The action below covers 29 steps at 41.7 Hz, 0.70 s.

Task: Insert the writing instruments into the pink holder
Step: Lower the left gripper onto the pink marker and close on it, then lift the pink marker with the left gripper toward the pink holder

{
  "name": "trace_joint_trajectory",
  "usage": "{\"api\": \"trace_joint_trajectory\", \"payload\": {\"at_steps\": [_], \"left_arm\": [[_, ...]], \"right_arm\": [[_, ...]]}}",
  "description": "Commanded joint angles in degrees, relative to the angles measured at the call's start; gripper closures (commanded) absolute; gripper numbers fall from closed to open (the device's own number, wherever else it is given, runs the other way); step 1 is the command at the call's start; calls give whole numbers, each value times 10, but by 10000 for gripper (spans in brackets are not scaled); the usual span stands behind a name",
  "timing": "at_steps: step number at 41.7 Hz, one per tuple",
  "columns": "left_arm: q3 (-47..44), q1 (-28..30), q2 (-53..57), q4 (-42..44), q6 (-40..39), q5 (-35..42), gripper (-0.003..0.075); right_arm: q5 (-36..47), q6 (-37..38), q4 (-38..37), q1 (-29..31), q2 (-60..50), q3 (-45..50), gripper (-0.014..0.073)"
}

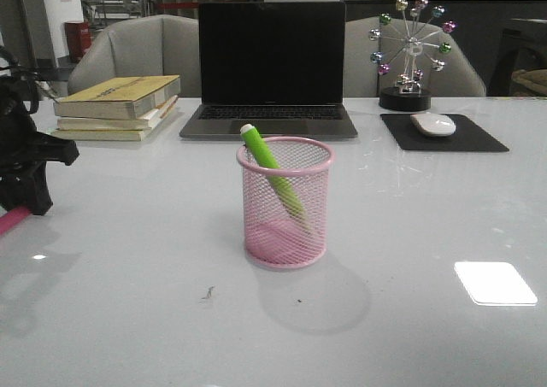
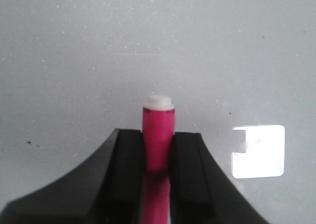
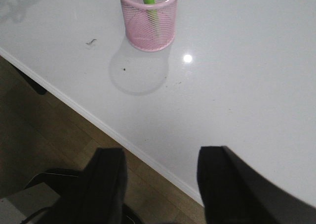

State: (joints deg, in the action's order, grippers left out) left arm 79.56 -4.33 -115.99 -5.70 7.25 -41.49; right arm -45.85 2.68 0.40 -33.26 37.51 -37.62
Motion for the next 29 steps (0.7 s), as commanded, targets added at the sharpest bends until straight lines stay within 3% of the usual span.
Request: {"api": "trace_joint_trajectory", "payload": {"at_steps": [1,12,19,29], "left_arm": [[11,-3,76,-11,2,27,629],[-37,-36,236,-16,7,146,629],[-137,-94,349,-42,7,322,629],[-275,-245,413,-53,7,605,629]], "right_arm": [[30,-2,0,2,-2,-15,147],[30,-2,0,2,-2,-15,147],[30,-2,0,2,-2,-15,147],[30,-2,0,2,-2,-15,147]]}}
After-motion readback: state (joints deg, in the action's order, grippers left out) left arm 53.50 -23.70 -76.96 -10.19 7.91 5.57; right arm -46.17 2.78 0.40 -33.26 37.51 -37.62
